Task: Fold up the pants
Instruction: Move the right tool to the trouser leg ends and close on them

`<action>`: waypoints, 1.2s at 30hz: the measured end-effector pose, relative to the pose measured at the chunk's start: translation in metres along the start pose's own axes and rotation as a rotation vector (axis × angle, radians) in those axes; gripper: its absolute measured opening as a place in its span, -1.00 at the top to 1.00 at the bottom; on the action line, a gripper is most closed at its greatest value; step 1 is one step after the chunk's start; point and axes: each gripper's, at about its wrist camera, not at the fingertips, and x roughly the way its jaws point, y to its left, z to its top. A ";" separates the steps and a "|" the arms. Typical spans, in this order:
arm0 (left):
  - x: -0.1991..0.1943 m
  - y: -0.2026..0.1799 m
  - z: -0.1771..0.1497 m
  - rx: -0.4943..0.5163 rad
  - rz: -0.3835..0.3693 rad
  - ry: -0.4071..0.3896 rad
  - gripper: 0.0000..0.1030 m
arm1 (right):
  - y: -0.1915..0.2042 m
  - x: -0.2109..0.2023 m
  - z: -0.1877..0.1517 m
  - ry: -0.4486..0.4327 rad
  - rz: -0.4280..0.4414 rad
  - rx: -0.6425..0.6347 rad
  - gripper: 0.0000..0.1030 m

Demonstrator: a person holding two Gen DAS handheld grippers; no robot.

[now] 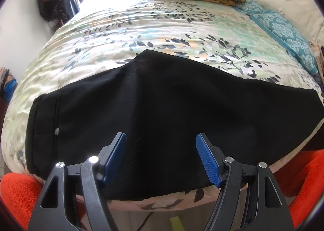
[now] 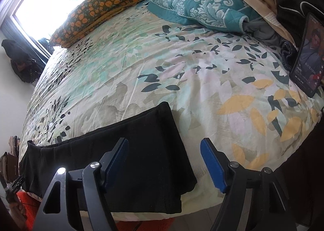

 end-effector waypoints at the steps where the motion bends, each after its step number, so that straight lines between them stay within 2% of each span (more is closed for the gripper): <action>1: 0.000 -0.001 0.000 0.002 -0.001 0.000 -0.43 | 0.005 0.003 0.000 0.013 0.003 -0.026 -0.33; 3: 0.002 -0.001 -0.001 0.007 -0.001 0.005 -0.43 | 0.020 0.010 -0.001 0.045 -0.009 -0.105 -0.29; 5: 0.003 -0.003 -0.001 0.010 -0.001 0.011 -0.43 | 0.033 0.016 0.001 0.046 -0.064 -0.174 -0.27; 8: 0.002 -0.004 -0.001 0.016 0.000 0.008 -0.43 | 0.035 0.021 0.009 0.031 -0.111 -0.176 -0.22; 9: 0.001 -0.004 -0.001 0.019 0.002 0.003 -0.43 | 0.034 0.025 0.011 0.043 -0.111 -0.175 -0.05; 10: 0.000 -0.003 -0.001 0.022 0.005 -0.002 -0.43 | 0.035 0.028 0.012 0.063 -0.114 -0.185 0.21; 11: 0.000 -0.002 -0.001 0.023 0.007 -0.004 -0.43 | 0.037 0.031 0.012 0.088 -0.127 -0.203 0.36; 12: 0.000 -0.001 -0.001 0.019 0.008 -0.004 -0.43 | 0.039 0.034 0.010 0.108 -0.147 -0.222 0.62; 13: 0.002 0.001 -0.001 0.011 0.007 0.001 -0.43 | 0.041 0.035 0.009 0.121 -0.160 -0.238 0.75; 16: 0.009 0.006 -0.003 -0.017 0.001 0.026 -0.43 | 0.048 0.035 0.008 0.130 -0.206 -0.284 0.83; 20: 0.013 0.005 -0.004 -0.029 -0.008 0.039 -0.43 | 0.056 0.023 0.019 0.019 -0.291 -0.320 0.83; 23: 0.009 0.003 -0.002 -0.013 -0.010 0.025 -0.43 | 0.044 0.038 0.020 0.065 -0.260 -0.266 0.76; 24: 0.007 0.002 -0.001 -0.004 -0.008 0.017 -0.43 | 0.041 0.041 0.019 0.074 -0.245 -0.257 0.65; 25: 0.006 0.002 -0.002 0.003 -0.006 0.011 -0.43 | 0.036 0.041 0.019 0.077 -0.225 -0.234 0.24; 27: 0.005 0.000 -0.002 0.019 -0.002 0.006 -0.43 | 0.026 0.038 0.018 0.076 -0.181 -0.170 -0.35; 30: 0.002 -0.013 -0.003 0.072 -0.017 -0.016 -0.43 | 0.011 0.036 0.011 0.101 -0.111 -0.114 -0.36; 32: -0.003 -0.030 -0.001 0.116 -0.069 -0.035 -0.43 | 0.000 0.040 0.003 0.142 -0.085 -0.083 -0.36; 36: -0.007 -0.078 0.008 0.219 -0.192 -0.067 -0.43 | -0.020 0.032 -0.010 0.120 -0.004 -0.013 -0.37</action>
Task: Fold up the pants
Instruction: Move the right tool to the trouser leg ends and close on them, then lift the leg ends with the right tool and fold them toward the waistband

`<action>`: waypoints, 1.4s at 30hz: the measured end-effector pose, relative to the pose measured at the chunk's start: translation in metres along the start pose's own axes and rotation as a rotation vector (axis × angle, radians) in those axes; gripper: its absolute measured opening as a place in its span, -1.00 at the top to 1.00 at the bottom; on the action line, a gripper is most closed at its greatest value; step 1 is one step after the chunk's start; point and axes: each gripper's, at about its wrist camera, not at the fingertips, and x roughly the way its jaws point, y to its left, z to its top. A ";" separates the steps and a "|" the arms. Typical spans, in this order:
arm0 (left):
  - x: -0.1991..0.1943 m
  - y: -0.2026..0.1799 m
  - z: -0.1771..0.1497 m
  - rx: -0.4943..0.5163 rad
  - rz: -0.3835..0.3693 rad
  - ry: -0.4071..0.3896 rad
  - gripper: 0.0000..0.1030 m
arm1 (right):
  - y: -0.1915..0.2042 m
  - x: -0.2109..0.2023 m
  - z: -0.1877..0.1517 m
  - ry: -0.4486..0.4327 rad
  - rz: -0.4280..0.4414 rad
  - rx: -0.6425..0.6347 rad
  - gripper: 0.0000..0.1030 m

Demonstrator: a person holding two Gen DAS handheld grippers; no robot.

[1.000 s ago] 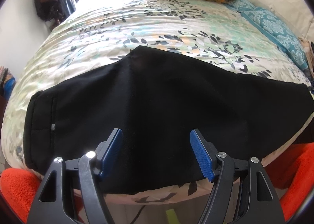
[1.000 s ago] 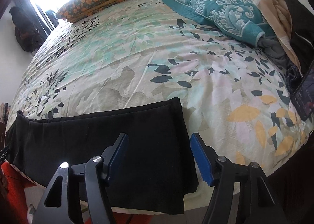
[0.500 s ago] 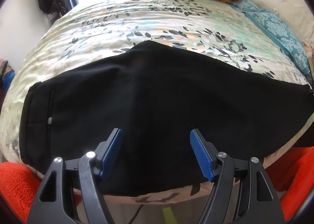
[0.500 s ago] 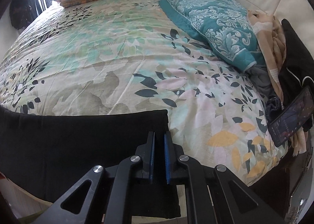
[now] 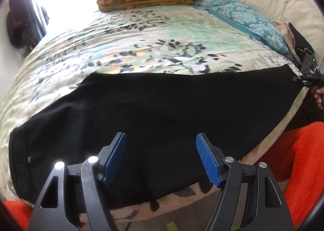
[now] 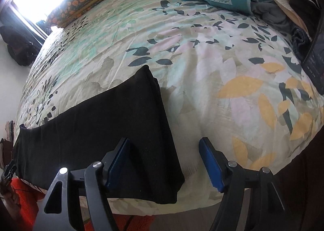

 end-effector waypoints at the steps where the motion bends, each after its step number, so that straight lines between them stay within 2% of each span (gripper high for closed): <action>1: 0.003 -0.012 0.004 0.025 -0.029 -0.009 -0.43 | -0.004 -0.002 -0.002 -0.010 0.028 0.026 -0.37; 4: 0.018 -0.045 0.008 0.128 -0.072 -0.014 -0.48 | -0.012 -0.004 -0.007 -0.023 0.089 0.086 -0.37; 6: 0.040 -0.055 0.003 0.171 -0.031 0.058 -0.50 | -0.014 -0.004 -0.010 -0.022 0.115 0.106 -0.38; 8: 0.064 -0.051 -0.007 0.143 -0.011 0.169 -0.49 | -0.015 -0.004 -0.012 -0.022 0.131 0.118 -0.38; 9: 0.069 -0.045 -0.010 0.112 -0.023 0.187 -0.53 | -0.016 -0.005 -0.013 -0.026 0.140 0.128 -0.38; 11: 0.066 -0.039 -0.011 0.082 -0.031 0.175 -0.59 | -0.020 -0.007 -0.016 -0.032 0.169 0.159 -0.38; 14: 0.059 -0.040 -0.007 0.081 -0.024 0.171 -0.57 | -0.025 -0.009 -0.021 -0.045 0.229 0.204 -0.38; 17: 0.038 -0.042 -0.001 0.057 -0.064 0.104 -0.58 | -0.028 -0.010 -0.027 -0.062 0.289 0.246 -0.38; 20: 0.029 -0.050 0.004 0.088 -0.067 0.079 -0.58 | -0.032 -0.011 -0.031 -0.079 0.323 0.277 -0.39; 27: 0.030 -0.043 -0.001 0.043 -0.061 0.113 -0.58 | -0.037 -0.007 -0.034 -0.080 0.338 0.278 -0.38; 30: 0.028 -0.048 0.011 0.027 -0.081 0.096 -0.58 | -0.039 -0.006 -0.033 -0.082 0.341 0.287 -0.39; 33: 0.028 -0.067 0.025 0.054 -0.118 0.072 -0.58 | -0.047 -0.006 -0.035 -0.095 0.385 0.350 -0.39; 36: 0.037 -0.089 0.026 0.118 -0.129 0.085 -0.58 | -0.061 -0.009 -0.041 -0.131 0.461 0.457 -0.39; 39: 0.045 -0.092 0.020 0.077 -0.156 0.122 -0.58 | -0.071 -0.011 -0.048 -0.158 0.558 0.548 -0.39; 40: 0.046 -0.091 0.019 0.060 -0.167 0.130 -0.58 | -0.073 -0.012 -0.049 -0.158 0.566 0.557 -0.39; 42: 0.046 -0.092 0.015 0.062 -0.159 0.136 -0.58 | -0.071 -0.013 -0.049 -0.148 0.520 0.533 -0.39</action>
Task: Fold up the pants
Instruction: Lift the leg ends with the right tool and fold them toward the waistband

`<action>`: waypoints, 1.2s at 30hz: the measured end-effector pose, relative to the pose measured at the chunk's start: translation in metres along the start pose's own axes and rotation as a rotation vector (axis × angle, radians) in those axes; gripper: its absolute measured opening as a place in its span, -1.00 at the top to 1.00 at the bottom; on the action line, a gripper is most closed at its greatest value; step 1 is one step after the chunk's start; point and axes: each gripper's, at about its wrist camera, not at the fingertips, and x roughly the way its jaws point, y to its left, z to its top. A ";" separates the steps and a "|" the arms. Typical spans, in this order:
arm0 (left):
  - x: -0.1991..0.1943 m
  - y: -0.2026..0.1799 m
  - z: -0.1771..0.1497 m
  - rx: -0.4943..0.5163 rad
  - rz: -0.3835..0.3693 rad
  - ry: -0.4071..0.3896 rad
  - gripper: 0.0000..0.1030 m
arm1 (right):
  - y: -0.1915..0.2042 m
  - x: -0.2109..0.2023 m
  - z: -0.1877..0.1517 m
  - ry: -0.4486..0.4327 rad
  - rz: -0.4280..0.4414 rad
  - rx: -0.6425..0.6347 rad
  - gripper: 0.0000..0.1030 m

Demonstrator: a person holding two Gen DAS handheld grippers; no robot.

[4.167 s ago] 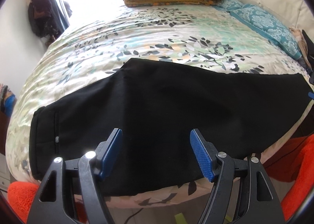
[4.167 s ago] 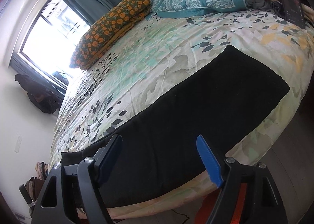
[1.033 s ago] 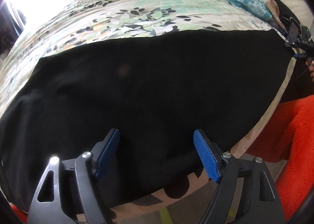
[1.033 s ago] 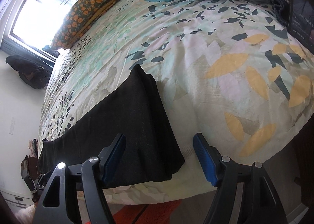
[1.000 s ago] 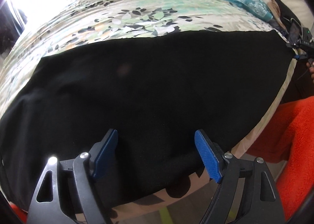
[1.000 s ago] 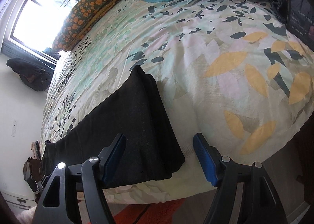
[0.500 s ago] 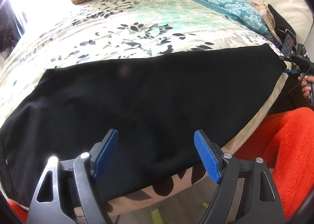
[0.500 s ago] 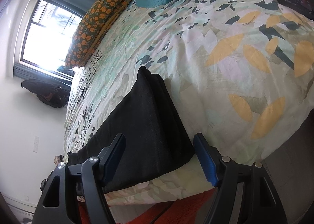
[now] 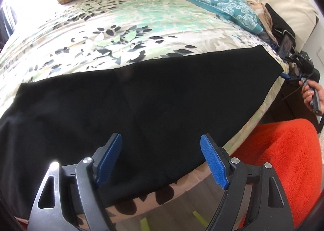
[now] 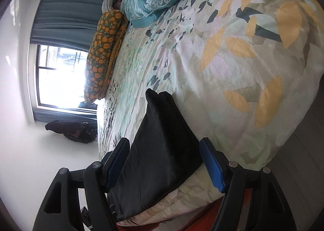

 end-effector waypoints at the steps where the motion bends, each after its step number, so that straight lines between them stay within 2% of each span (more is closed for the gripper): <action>1: 0.000 -0.001 -0.001 0.011 0.011 -0.001 -0.58 | 0.001 0.002 -0.001 0.014 -0.034 -0.021 -0.39; 3: -0.003 -0.003 -0.002 0.025 0.021 -0.013 -0.58 | 0.002 0.008 -0.005 0.043 -0.071 -0.049 -0.39; 6: -0.002 -0.008 0.002 0.036 0.015 -0.019 -0.58 | 0.002 0.011 -0.011 0.056 -0.057 -0.073 -0.39; 7: 0.001 -0.011 0.003 0.047 0.013 -0.013 -0.58 | 0.004 0.012 -0.011 0.051 -0.065 -0.091 -0.30; 8: 0.006 -0.016 0.004 0.066 0.015 -0.004 -0.58 | 0.006 0.013 -0.012 0.046 -0.082 -0.109 -0.19; 9: 0.012 -0.021 0.004 0.092 0.015 0.010 -0.58 | 0.006 0.014 -0.012 0.043 -0.105 -0.121 0.24; 10: 0.021 -0.027 0.003 0.122 0.020 0.036 -0.58 | 0.005 0.014 -0.012 0.034 -0.136 -0.121 0.53; 12: 0.043 -0.032 -0.002 0.159 0.048 0.113 -0.60 | 0.004 0.015 -0.014 0.016 -0.152 -0.108 0.55; 14: 0.041 -0.027 -0.002 0.121 0.037 0.099 -0.63 | 0.011 0.012 -0.019 -0.010 -0.164 -0.138 0.59; 18: 0.023 -0.008 0.000 0.030 0.000 0.088 -0.59 | 0.036 -0.002 -0.027 -0.063 -0.119 -0.185 0.64; 24: -0.013 0.033 -0.007 -0.104 -0.010 0.021 -0.59 | 0.110 -0.008 -0.059 -0.078 -0.033 -0.336 0.65; 27: -0.030 0.057 -0.013 -0.164 0.002 -0.010 -0.59 | 0.157 0.007 -0.090 -0.052 0.015 -0.426 0.65; 31: -0.040 0.094 -0.026 -0.265 0.018 -0.023 -0.59 | 0.210 0.052 -0.150 0.001 0.050 -0.526 0.65; 36: -0.050 0.136 -0.053 -0.394 0.021 -0.050 -0.59 | 0.245 0.138 -0.239 0.107 0.128 -0.493 0.65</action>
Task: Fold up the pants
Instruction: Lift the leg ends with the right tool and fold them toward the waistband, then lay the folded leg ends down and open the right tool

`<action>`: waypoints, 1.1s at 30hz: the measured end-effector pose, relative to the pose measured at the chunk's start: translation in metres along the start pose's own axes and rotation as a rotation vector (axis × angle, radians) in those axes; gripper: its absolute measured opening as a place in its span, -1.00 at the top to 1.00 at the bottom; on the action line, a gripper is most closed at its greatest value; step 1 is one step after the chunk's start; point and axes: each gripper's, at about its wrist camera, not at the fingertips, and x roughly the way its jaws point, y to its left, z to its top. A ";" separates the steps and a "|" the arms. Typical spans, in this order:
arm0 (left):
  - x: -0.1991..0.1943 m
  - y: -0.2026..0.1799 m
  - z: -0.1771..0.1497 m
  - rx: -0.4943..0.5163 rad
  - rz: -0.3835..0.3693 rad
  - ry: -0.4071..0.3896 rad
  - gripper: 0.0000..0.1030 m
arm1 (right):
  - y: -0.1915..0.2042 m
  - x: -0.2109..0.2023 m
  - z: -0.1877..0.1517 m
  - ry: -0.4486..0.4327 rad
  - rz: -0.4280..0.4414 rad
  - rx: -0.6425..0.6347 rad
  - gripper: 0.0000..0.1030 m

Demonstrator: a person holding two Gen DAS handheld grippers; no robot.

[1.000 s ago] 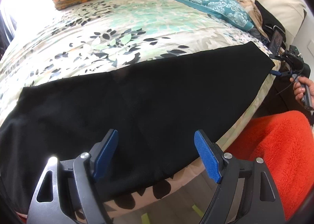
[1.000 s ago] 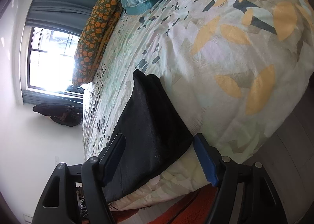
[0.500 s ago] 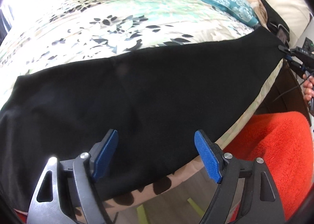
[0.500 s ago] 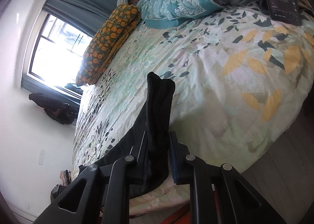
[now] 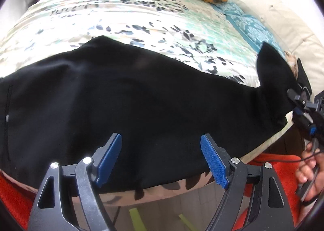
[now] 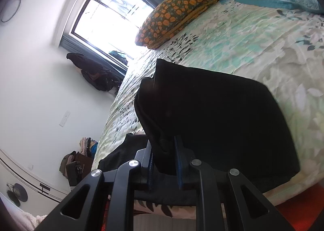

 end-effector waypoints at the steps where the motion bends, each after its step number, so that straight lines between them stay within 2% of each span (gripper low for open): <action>1: -0.001 0.007 -0.001 -0.014 0.002 -0.004 -0.59 | 0.011 0.022 -0.013 0.030 0.003 -0.001 0.65; 5: -0.007 0.037 -0.006 -0.071 0.009 -0.025 -0.59 | 0.048 0.098 -0.066 0.145 -0.024 -0.044 0.65; 8: -0.011 0.051 -0.007 -0.100 -0.005 -0.047 -0.59 | 0.075 0.138 -0.097 0.238 -0.074 -0.164 0.65; 11: -0.012 0.052 -0.008 -0.095 -0.009 -0.055 -0.59 | 0.090 0.154 -0.113 0.257 -0.144 -0.292 0.65; 14: -0.013 0.048 -0.008 -0.088 -0.007 -0.062 -0.59 | 0.089 0.156 -0.115 0.250 -0.151 -0.317 0.62; 17: -0.016 0.045 -0.009 -0.079 -0.004 -0.067 -0.59 | 0.090 0.151 -0.116 0.246 -0.165 -0.357 0.41; 19: -0.019 0.045 -0.009 -0.076 0.001 -0.075 -0.59 | 0.094 0.150 -0.119 0.255 -0.164 -0.387 0.09; 20: -0.021 0.045 -0.009 -0.077 0.004 -0.080 -0.59 | 0.098 0.151 -0.121 0.257 -0.168 -0.409 0.02; 22: -0.025 0.047 -0.008 -0.082 0.009 -0.091 -0.59 | 0.107 0.152 -0.126 0.264 -0.175 -0.464 -0.37; 24: -0.029 0.050 -0.007 -0.091 0.014 -0.102 -0.59 | 0.116 0.151 -0.132 0.260 -0.185 -0.520 -0.58; 29: -0.040 0.059 -0.005 -0.125 0.025 -0.131 -0.59 | 0.131 0.140 -0.141 0.243 -0.203 -0.618 -0.71; 33: -0.045 0.066 -0.004 -0.141 0.035 -0.147 -0.59 | 0.133 0.128 -0.142 0.220 -0.205 -0.634 -0.73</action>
